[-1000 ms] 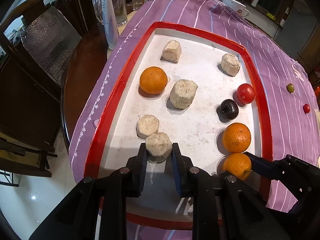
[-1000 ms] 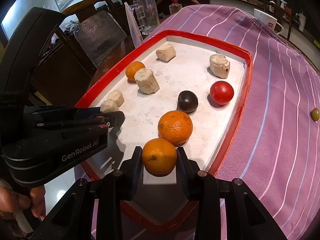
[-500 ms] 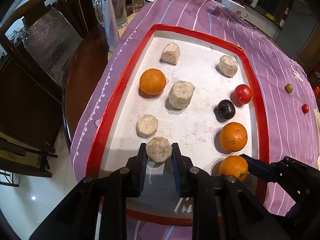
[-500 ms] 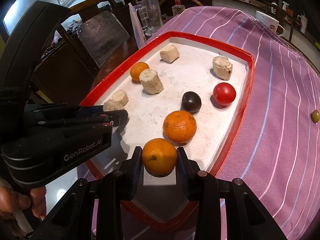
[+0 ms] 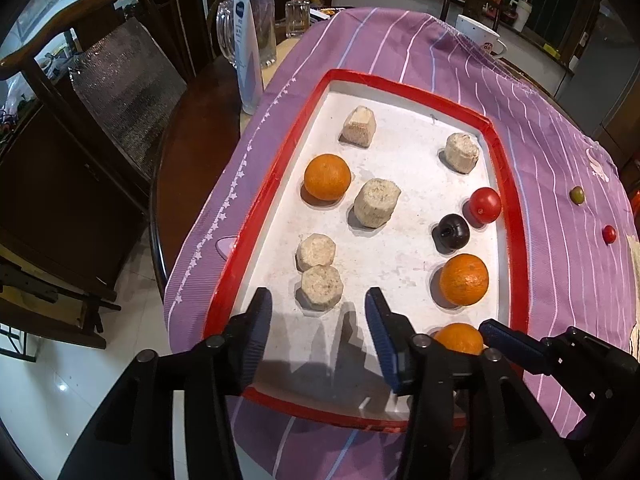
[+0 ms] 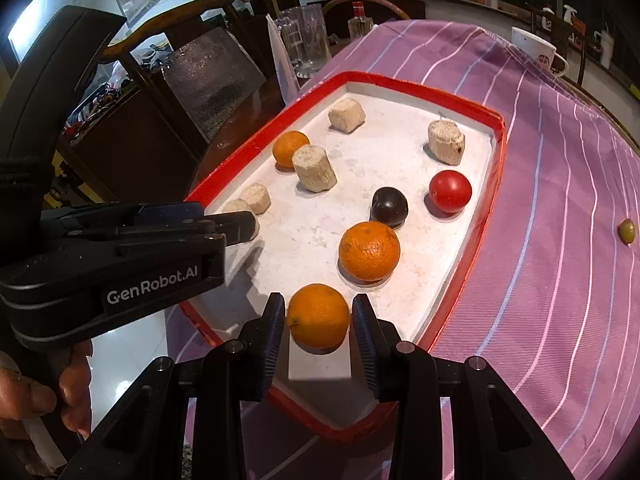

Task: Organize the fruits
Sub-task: 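Lower the bread piece and orange into the tray and open both tools, then move both tools back toward the green grape and red tomato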

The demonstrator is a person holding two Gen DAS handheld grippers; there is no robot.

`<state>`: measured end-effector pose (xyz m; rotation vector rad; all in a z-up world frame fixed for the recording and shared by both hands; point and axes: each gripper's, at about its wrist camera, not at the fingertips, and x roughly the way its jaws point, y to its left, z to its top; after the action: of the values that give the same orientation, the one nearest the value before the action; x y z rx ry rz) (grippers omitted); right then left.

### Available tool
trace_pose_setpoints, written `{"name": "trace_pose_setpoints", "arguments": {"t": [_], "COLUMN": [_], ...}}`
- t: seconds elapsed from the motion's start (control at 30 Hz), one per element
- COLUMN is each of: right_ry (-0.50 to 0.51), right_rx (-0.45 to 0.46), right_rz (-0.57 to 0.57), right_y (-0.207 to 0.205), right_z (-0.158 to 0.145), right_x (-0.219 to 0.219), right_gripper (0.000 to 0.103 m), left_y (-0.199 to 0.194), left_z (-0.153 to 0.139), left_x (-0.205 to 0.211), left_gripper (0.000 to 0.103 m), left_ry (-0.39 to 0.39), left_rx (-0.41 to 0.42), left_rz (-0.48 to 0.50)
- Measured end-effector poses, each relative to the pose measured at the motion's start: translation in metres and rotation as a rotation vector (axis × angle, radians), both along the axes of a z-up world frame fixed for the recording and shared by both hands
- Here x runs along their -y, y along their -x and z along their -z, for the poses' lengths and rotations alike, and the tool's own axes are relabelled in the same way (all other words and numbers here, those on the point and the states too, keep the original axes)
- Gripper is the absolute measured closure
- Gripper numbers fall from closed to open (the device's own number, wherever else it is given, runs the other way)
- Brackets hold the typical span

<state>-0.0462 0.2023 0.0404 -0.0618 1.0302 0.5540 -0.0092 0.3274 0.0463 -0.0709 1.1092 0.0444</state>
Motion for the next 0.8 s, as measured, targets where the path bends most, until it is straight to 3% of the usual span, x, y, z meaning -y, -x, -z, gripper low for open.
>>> {"name": "trace_pose_setpoints", "arguments": {"t": [0.43, 0.8], "right_ry": [-0.009, -0.030], "right_rx": [0.046, 0.059], "right_rz": [0.015, 0.044], "right_y": [0.015, 0.026], "right_z": [-0.018, -0.026], "right_x": [0.012, 0.037], "right_gripper": [0.064, 0.064], "left_y": [0.016, 0.031], "left_z": [-0.023, -0.039], "left_x": [0.008, 0.033], "left_gripper": [0.041, 0.040], "left_ry": [-0.018, -0.050], "left_rx": [0.046, 0.080], "left_rz": [-0.028, -0.016]}}
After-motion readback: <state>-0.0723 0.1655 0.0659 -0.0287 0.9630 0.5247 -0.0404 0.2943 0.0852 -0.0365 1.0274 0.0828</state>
